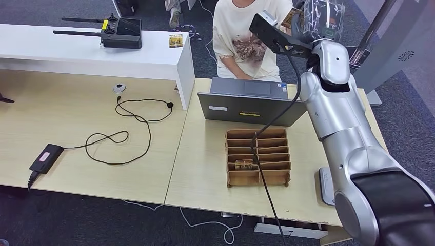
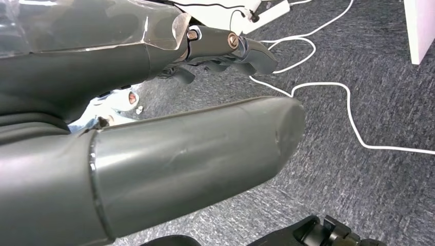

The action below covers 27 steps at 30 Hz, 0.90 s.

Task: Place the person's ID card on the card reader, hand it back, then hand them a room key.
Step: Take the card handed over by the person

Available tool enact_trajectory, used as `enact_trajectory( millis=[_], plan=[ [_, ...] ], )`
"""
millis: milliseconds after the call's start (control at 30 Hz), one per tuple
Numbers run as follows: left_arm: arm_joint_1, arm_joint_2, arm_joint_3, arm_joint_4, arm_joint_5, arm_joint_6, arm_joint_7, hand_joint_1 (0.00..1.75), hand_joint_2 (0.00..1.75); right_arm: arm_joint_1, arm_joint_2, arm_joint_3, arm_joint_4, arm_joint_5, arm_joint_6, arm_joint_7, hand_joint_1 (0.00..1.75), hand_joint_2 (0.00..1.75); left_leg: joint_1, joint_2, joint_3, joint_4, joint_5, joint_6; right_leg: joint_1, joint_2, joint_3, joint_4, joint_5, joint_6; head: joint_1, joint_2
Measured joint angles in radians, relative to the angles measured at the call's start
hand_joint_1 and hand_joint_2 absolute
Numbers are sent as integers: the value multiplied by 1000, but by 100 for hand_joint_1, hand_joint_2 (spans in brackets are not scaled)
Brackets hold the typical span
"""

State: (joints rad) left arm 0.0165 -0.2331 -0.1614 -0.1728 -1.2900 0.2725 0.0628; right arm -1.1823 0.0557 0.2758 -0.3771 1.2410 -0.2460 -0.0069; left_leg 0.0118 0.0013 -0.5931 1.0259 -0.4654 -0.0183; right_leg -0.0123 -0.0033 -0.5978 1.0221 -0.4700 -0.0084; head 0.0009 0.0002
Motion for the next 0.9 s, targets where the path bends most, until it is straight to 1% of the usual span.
enact_trajectory(
  millis=[100,167,267,400,467,600,667,733,833,900],
  plan=[
    [0,0,0,0,2,2,4,0,0,4,0,-4,-8,-18,-29,-31,175,175,0,0,0,0,0,0,0,0,0,0,0,0,0,0],
    [0,0,0,0,2,5,5,0,0,12,3,-22,-20,-80,-43,-78,175,175,0,0,0,0,0,0,0,0,0,0,0,0,0,0],
    [0,-1,-1,0,2,8,5,0,0,32,11,-81,-47,-224,-43,-180,175,175,0,0,0,0,0,0,0,0,0,0,0,0,0,0],
    [0,-1,-2,0,2,10,5,0,0,74,24,-188,-113,-455,18,-339,175,175,0,0,0,0,0,0,0,0,0,0,0,0,0,0],
    [0,-1,-2,0,3,11,5,0,0,93,29,-230,-146,-507,39,-371,175,175,0,0,0,0,0,0,0,0,0,0,0,0,0,0],
    [-1,-1,-3,0,3,11,5,0,0,114,33,-273,-185,-539,58,-388,175,175,0,0,0,0,0,0,0,0,0,0,0,0,0,0],
    [-1,-1,-4,0,4,11,5,0,0,127,37,-295,-212,-627,114,-412,175,175,0,0,0,0,0,0,0,0,0,0,0,0,0,0],
    [-1,-1,-4,0,8,11,3,0,0,157,41,-317,-264,-795,233,-427,175,175,0,-1,0,0,0,0,0,-1,0,0,0,0,0,0],
    [-1,-1,-4,0,18,12,0,0,0,227,38,-325,-379,-1082,423,-399,175,175,0,-1,0,0,0,0,0,-1,-1,0,0,0,0,0],
    [-1,-1,-5,0,25,13,2,0,0,277,22,-317,-458,-1230,503,-375,175,175,0,-1,0,0,0,0,0,-1,-1,0,0,0,0,0]
  ],
)
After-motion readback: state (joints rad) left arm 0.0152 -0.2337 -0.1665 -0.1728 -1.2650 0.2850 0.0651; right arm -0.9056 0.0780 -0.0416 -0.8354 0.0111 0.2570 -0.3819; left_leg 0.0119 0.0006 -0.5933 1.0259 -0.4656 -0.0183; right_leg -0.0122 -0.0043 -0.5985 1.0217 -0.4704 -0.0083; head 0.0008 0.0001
